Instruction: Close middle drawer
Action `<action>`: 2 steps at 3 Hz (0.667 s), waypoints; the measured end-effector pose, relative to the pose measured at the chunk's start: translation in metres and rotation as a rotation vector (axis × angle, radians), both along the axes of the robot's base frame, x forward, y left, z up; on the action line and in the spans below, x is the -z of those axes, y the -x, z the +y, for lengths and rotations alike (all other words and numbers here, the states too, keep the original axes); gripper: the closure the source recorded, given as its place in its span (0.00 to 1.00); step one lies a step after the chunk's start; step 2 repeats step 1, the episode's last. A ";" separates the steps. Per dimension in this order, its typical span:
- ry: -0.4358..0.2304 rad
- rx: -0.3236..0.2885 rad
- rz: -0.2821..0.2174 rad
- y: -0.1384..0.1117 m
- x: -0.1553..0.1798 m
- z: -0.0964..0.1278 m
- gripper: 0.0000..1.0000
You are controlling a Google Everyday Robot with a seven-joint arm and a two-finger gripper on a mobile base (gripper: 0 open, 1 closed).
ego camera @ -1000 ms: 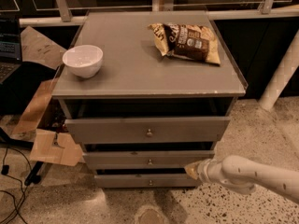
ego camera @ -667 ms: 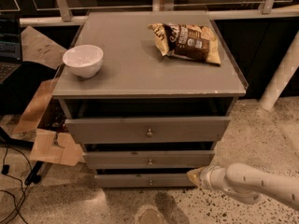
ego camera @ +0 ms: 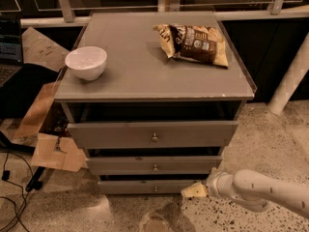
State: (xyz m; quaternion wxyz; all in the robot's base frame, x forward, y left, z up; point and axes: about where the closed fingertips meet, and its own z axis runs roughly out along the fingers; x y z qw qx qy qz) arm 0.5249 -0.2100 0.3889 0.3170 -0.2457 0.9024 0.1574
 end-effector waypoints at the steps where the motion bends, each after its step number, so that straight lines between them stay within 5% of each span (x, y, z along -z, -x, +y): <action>1: 0.000 0.000 0.000 0.000 0.000 0.000 0.00; 2: 0.000 0.000 0.000 0.000 0.000 0.000 0.00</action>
Offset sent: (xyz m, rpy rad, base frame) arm 0.0000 0.0000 0.0000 0.0000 0.0000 0.0000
